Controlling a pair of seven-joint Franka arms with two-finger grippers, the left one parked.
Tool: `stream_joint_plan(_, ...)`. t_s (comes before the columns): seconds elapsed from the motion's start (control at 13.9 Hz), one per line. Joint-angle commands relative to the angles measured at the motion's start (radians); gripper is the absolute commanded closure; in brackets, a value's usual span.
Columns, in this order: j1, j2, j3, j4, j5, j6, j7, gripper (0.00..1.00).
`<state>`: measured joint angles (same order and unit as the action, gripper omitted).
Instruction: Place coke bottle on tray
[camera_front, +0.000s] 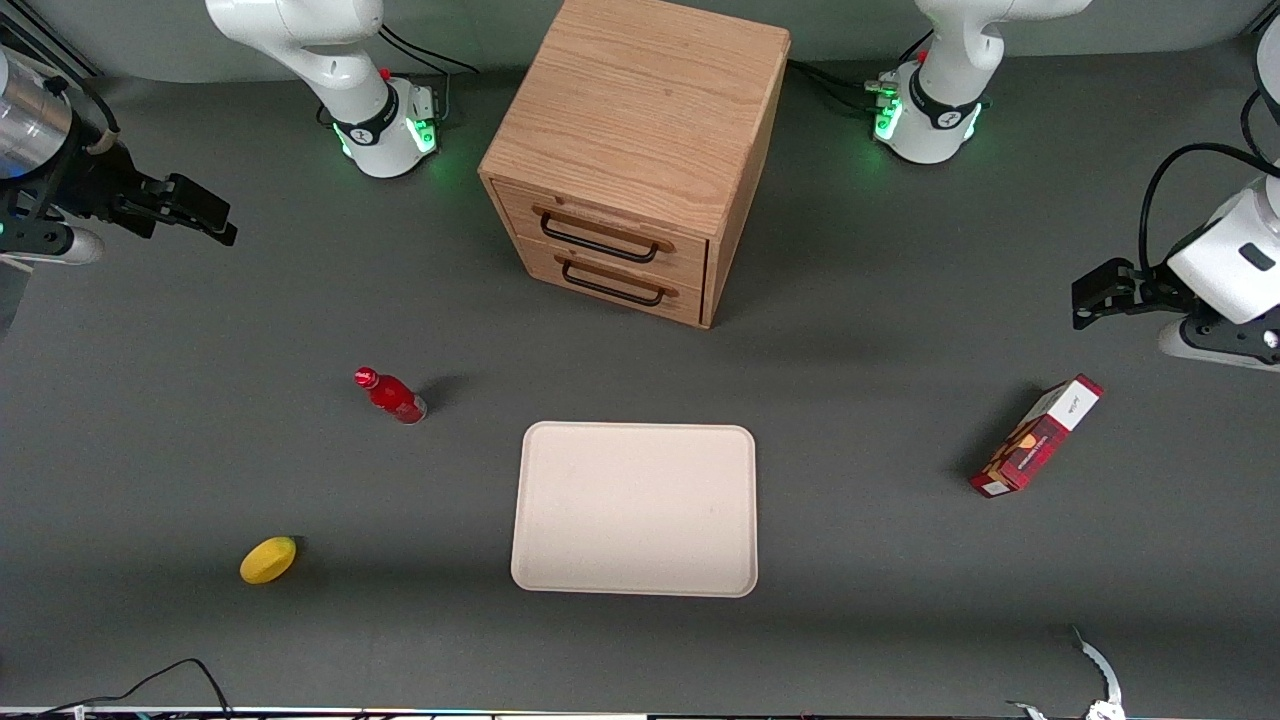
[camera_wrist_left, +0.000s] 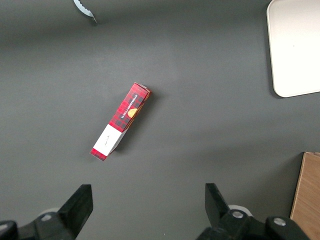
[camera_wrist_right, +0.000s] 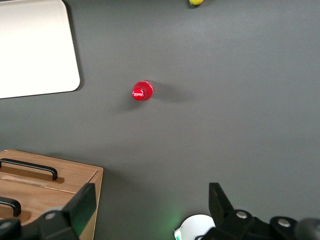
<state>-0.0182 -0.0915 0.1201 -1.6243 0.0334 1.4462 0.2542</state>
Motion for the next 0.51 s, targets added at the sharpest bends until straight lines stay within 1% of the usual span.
stream_joint_plan(0.0,-0.003,0.048,0.004,-0.079,0.013,0.116,-0.013,0.0)
stream_joint_plan(0.29,0.0,0.114,0.015,-0.28,0.013,0.412,0.026,0.0)
stream_joint_plan(0.43,-0.002,0.162,0.047,-0.334,0.011,0.547,0.086,0.0)
